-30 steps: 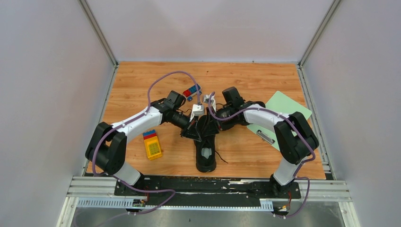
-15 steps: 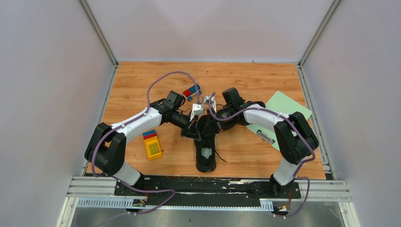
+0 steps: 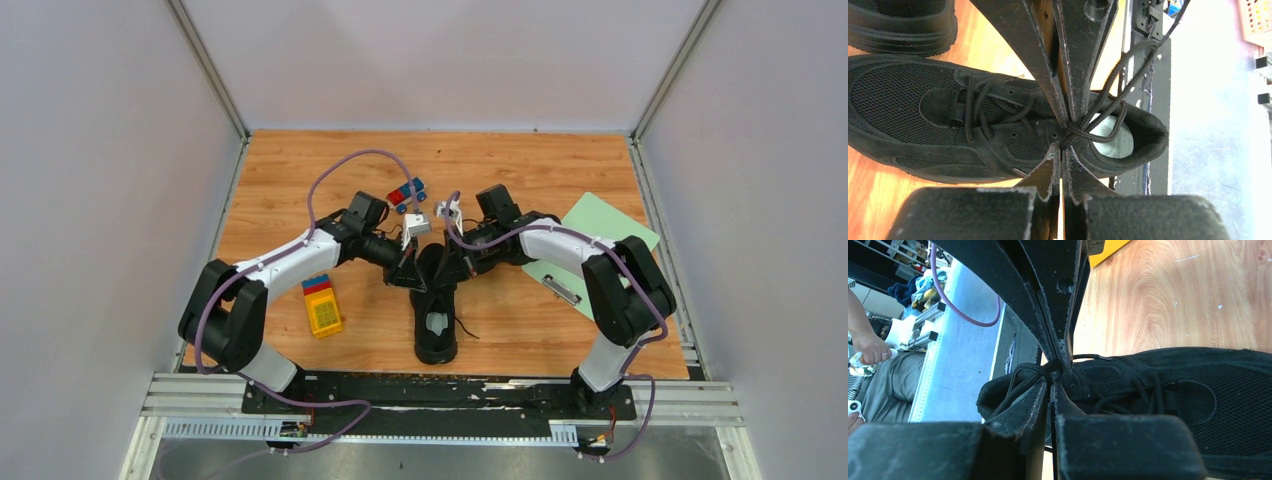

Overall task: Tie the shoes
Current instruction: Cross the shoelace with the shoelace, then tie the shoelace on the shoe.

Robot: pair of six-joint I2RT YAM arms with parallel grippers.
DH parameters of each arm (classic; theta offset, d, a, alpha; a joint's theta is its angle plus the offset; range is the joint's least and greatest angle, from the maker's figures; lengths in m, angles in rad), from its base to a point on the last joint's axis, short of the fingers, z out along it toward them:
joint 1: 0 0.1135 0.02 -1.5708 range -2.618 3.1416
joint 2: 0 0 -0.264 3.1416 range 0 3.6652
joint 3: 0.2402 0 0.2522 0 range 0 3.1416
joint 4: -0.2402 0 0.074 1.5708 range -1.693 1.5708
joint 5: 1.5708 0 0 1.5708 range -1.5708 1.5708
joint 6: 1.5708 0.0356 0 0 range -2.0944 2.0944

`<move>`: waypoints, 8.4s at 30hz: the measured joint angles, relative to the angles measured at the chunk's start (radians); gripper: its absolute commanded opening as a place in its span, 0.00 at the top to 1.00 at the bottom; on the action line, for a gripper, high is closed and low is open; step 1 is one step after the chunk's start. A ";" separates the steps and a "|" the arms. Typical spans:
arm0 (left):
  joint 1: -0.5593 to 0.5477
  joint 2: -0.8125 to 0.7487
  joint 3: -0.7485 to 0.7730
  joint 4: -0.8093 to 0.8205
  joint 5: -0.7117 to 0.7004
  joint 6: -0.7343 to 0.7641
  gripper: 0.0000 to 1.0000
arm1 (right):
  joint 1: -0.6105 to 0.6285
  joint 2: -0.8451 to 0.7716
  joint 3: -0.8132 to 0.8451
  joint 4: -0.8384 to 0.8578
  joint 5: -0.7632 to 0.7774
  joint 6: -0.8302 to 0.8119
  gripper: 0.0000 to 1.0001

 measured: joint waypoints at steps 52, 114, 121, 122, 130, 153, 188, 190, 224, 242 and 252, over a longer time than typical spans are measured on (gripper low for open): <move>0.005 -0.001 -0.040 0.078 0.086 -0.098 1.00 | 0.039 0.053 0.052 -0.105 -0.008 -0.066 0.87; 0.005 -0.043 -0.041 0.068 0.074 -0.106 0.65 | 0.042 0.002 0.032 -0.011 0.194 0.175 0.95; 0.005 -0.043 -0.045 0.107 0.083 -0.172 0.51 | 0.046 -0.001 0.014 0.016 0.212 0.186 0.96; 0.005 -0.043 -0.048 0.112 0.083 -0.179 0.50 | 0.046 -0.002 0.012 0.019 0.212 0.186 0.96; 0.005 -0.043 -0.063 0.150 0.091 -0.237 0.47 | 0.044 -0.002 0.005 0.037 0.204 0.194 0.96; 0.119 -0.161 -0.033 -0.085 0.008 -0.006 0.48 | 0.026 -0.009 -0.016 0.093 0.150 0.213 0.96; 0.057 0.033 -0.048 0.134 0.128 0.029 0.68 | 0.022 -0.011 -0.017 0.094 0.136 0.223 0.96; 0.050 0.033 -0.048 0.116 0.133 0.049 0.68 | 0.020 -0.011 -0.017 0.094 0.134 0.226 0.95; 0.017 0.018 -0.016 0.043 0.093 0.112 0.92 | 0.008 0.016 -0.014 0.097 0.119 0.291 0.96; 0.016 0.018 -0.004 0.026 0.089 0.109 1.00 | -0.049 0.010 -0.014 0.095 0.157 0.288 0.68; 0.016 0.018 0.006 0.014 0.061 0.109 1.00 | -0.080 -0.055 -0.014 0.019 0.195 0.174 0.53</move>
